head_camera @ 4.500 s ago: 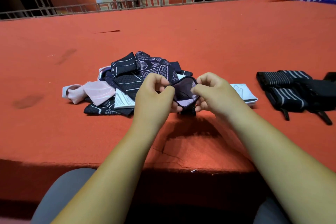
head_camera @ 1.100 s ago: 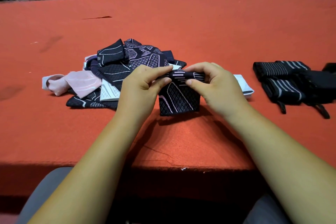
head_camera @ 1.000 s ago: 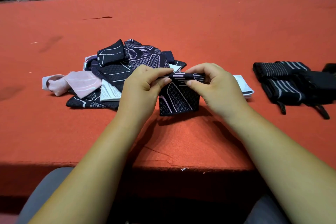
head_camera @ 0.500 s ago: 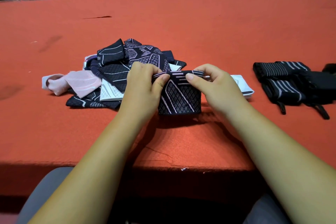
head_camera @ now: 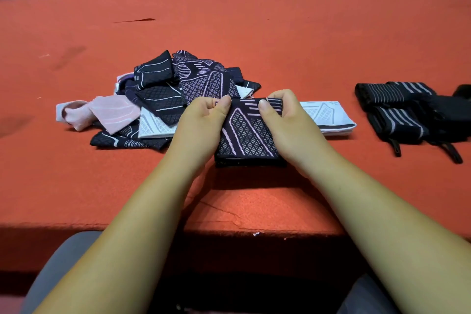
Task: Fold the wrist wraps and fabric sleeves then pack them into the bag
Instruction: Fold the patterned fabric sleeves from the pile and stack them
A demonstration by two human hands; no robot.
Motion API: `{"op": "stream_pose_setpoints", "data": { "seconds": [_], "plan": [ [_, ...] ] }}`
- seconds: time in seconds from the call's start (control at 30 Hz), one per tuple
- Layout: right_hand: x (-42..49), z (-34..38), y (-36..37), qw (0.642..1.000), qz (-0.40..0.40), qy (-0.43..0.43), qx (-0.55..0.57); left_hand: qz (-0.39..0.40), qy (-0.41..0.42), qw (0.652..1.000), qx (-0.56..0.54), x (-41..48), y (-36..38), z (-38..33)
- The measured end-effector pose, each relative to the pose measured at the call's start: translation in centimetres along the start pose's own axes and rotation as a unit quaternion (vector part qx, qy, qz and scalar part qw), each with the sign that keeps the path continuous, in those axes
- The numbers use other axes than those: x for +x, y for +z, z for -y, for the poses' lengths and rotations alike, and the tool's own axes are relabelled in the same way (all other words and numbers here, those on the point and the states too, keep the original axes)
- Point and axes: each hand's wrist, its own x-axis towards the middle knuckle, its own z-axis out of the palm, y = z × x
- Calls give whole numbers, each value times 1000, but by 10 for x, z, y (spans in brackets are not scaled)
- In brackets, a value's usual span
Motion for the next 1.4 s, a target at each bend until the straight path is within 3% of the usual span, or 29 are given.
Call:
{"op": "stream_pose_setpoints", "data": {
  "seconds": [0.1,0.3,0.4,0.47,0.57,0.87,1.23,1.4],
  "plan": [
    [2,-3,-1,1000,-20,-7,-10,73,-54,991,-100,-4,-1,-3],
    [6,-9,-5,999,-38,-4,-2,185,-116,972,-88,-4,-9,3],
    [9,-10,-10,993,15,49,108,167,-100,971,-138,-3,-9,6],
    [7,-4,-18,968,106,115,197,148,-94,967,-186,-3,-8,5],
    [3,1,-29,946,191,151,212,133,-86,961,-225,-4,-7,3],
    [6,-1,-30,947,180,135,229,155,-91,969,-172,3,-16,4],
    [15,-5,-30,898,180,148,374,158,-97,943,-277,4,-17,5],
    [14,-4,-34,884,181,159,401,157,-89,948,-263,5,-19,5]
  ]
}}
